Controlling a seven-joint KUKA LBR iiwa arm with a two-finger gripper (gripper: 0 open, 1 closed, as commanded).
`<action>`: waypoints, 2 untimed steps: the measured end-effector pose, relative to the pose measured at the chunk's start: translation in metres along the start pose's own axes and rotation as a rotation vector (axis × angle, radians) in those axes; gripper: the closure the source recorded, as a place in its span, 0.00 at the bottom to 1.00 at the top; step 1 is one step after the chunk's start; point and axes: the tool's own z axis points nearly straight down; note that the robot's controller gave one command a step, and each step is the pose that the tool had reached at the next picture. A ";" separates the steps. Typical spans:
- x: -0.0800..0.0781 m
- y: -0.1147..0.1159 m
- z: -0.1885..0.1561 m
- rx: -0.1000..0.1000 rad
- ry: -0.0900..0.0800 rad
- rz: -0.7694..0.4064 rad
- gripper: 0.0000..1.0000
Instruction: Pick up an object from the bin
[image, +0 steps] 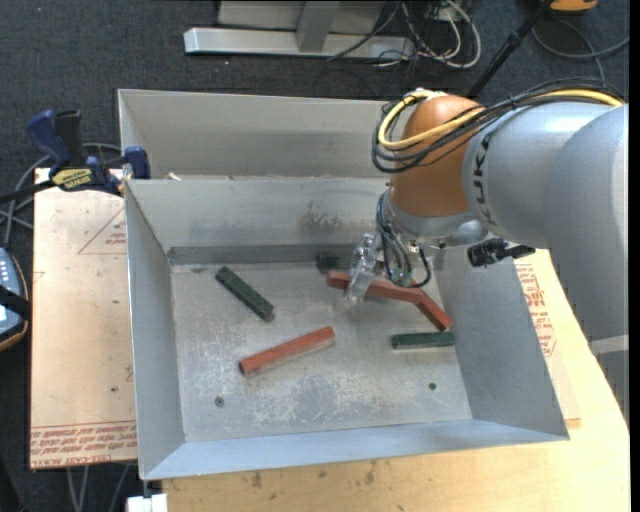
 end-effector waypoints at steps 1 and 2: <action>-0.001 0.001 0.000 0.001 0.002 -0.002 1.00; -0.003 0.002 -0.058 -0.001 -0.003 -0.004 1.00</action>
Offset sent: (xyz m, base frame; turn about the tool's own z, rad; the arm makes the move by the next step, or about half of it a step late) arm 0.0002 0.0001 0.0001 0.0000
